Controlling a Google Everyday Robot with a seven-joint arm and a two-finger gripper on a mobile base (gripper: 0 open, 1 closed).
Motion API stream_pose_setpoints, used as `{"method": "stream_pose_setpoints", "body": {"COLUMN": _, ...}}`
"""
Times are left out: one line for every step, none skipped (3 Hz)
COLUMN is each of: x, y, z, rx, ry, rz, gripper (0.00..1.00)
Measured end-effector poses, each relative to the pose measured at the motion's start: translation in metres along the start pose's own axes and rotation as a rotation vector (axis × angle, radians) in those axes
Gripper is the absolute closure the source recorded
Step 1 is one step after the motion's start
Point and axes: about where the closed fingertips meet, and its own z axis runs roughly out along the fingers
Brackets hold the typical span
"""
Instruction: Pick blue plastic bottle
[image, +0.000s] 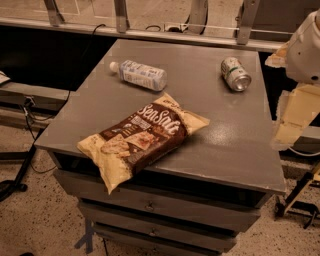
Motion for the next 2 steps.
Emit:
{"method": "stream_pose_setpoints", "body": {"x": 0.0, "y": 0.0, "z": 0.0, "rx": 0.0, "ry": 0.0, "rz": 0.0, "gripper": 0.0}}
{"method": "stream_pose_setpoints", "body": {"x": -0.03, "y": -0.008, "z": 0.016, "rx": 0.006, "ry": -0.02, "rz": -0.016, "gripper": 0.0}}
